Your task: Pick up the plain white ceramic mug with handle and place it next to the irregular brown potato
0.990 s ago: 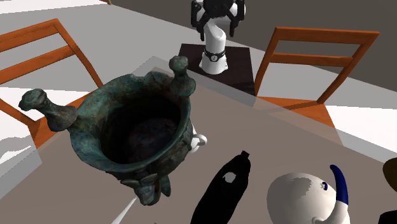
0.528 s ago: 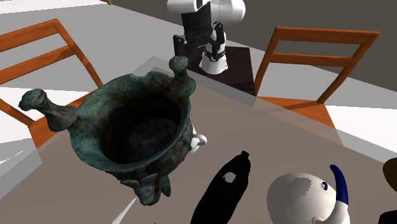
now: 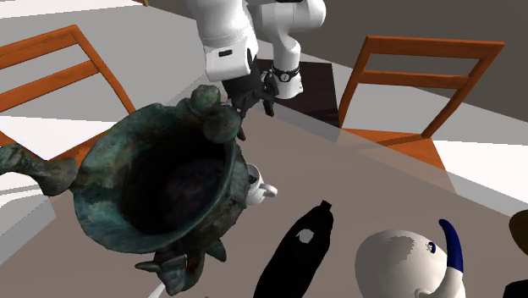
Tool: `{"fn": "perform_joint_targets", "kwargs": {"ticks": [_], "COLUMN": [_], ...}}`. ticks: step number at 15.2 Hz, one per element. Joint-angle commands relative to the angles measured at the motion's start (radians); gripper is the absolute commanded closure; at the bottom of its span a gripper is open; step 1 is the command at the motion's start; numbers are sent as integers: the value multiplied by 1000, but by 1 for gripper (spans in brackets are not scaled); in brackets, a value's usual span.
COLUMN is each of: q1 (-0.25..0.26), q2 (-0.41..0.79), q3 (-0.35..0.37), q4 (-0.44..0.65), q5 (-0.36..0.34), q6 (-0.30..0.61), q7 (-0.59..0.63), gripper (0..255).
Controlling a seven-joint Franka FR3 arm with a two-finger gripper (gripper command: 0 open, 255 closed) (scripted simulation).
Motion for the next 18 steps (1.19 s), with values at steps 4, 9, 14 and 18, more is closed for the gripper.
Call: {"fn": "perform_joint_targets", "kwargs": {"ticks": [4,9,14,18], "q1": [4,-22,-16,-14], "q2": [234,375,400,409], "q3": [-15,13,24,28], "q4": [181,307,276,267], "q5": [148,222,243,250], "q6": [-21,-47,8,25], "q7": [-297,-445,-458,-462], "gripper": [0,0,0,0]}}
